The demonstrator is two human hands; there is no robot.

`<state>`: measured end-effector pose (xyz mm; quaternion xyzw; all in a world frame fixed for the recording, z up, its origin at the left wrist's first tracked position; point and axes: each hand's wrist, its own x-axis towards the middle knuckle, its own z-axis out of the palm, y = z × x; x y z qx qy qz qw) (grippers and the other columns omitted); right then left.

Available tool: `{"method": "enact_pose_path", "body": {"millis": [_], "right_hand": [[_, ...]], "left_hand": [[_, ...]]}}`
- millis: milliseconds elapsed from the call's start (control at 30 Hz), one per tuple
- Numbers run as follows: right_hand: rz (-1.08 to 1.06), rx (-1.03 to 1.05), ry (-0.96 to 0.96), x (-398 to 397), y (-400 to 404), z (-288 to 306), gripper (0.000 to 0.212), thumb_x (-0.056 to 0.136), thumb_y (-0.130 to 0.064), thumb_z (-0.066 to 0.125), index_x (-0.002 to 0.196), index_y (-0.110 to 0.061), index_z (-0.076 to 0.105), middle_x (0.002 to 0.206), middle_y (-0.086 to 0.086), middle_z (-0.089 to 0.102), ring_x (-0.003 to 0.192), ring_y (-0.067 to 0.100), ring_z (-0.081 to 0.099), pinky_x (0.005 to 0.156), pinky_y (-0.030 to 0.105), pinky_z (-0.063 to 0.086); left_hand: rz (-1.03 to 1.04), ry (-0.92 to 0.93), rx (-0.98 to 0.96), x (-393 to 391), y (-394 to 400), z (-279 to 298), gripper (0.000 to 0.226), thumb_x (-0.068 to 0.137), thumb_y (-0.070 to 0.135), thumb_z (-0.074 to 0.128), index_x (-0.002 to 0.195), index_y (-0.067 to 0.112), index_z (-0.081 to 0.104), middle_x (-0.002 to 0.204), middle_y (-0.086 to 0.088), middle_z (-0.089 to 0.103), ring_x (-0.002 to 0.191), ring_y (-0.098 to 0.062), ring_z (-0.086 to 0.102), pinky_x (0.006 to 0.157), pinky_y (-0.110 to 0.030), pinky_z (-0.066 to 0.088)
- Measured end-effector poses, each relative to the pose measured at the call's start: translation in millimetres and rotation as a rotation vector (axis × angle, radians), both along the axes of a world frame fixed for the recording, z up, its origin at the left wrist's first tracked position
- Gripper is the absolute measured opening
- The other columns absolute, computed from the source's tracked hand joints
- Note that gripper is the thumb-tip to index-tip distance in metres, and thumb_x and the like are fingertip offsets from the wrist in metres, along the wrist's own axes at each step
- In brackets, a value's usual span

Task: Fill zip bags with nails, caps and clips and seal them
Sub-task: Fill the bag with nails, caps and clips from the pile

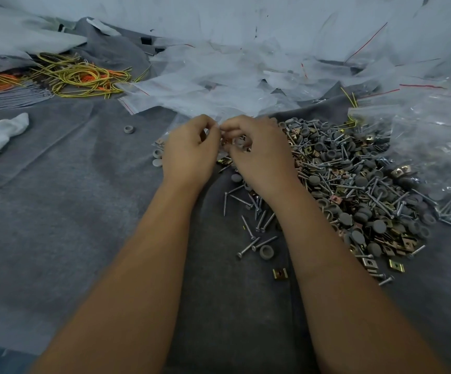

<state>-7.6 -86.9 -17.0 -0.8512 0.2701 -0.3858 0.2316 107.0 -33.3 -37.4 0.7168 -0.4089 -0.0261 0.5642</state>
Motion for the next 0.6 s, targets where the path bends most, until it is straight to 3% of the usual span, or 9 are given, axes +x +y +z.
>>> {"method": "enact_pose_path", "body": {"millis": [200, 300, 433, 533, 600], "right_hand": [[-0.060, 0.037, -0.135, -1.6, -3.5, 0.3, 0.029, 0.087, -0.009, 0.064, 0.113, -0.022, 0.067, 0.101, -0.014, 0.066, 0.092, 0.013, 0.059, 0.082, 0.041, 0.054], [-0.124, 0.005, -0.110, -3.3, -5.8, 0.2, 0.026, 0.087, -0.005, 0.060, 0.106, -0.021, 0.068, 0.100, -0.009, 0.066, 0.087, 0.011, 0.057, 0.079, 0.040, 0.053], [-0.067, -0.051, 0.207, -0.8, -6.7, -0.2, 0.027, 0.090, -0.009, 0.056, 0.106, -0.021, 0.073, 0.106, -0.002, 0.071, 0.104, 0.019, 0.060, 0.093, 0.041, 0.049], [-0.010, -0.181, 0.528, 0.6, -4.0, -3.8, 0.034, 0.089, -0.014, 0.054, 0.119, -0.023, 0.069, 0.114, -0.001, 0.064, 0.112, 0.024, 0.049, 0.098, 0.040, 0.040], [-0.051, -0.241, 0.616, 0.0, -3.5, -6.9, 0.035, 0.090, -0.020, 0.052, 0.122, -0.022, 0.066, 0.118, 0.000, 0.057, 0.116, 0.024, 0.043, 0.100, 0.040, 0.034]], "left_hand": [[0.040, 0.073, -0.031, 1.9, -1.6, -0.8, 0.018, 0.091, 0.027, 0.053, 0.081, 0.018, 0.066, 0.055, 0.007, 0.051, 0.052, -0.004, 0.043, 0.056, -0.029, 0.037], [0.085, 0.128, -0.070, 3.9, -2.4, -0.9, 0.019, 0.091, 0.024, 0.052, 0.082, 0.016, 0.066, 0.056, 0.006, 0.050, 0.054, -0.007, 0.043, 0.057, -0.029, 0.036], [0.099, 0.152, -0.081, 5.4, -2.9, -0.6, 0.020, 0.092, 0.021, 0.051, 0.083, 0.013, 0.067, 0.054, 0.006, 0.047, 0.050, -0.005, 0.039, 0.054, -0.028, 0.032], [0.093, 0.159, -0.085, 5.6, -2.7, -0.2, 0.020, 0.093, 0.021, 0.052, 0.081, 0.014, 0.065, 0.054, 0.007, 0.047, 0.049, -0.004, 0.039, 0.054, -0.028, 0.032], [0.091, 0.160, -0.085, 5.4, -2.7, 0.1, 0.019, 0.093, 0.021, 0.052, 0.080, 0.014, 0.065, 0.054, 0.007, 0.047, 0.049, -0.003, 0.039, 0.053, -0.027, 0.032]]}}
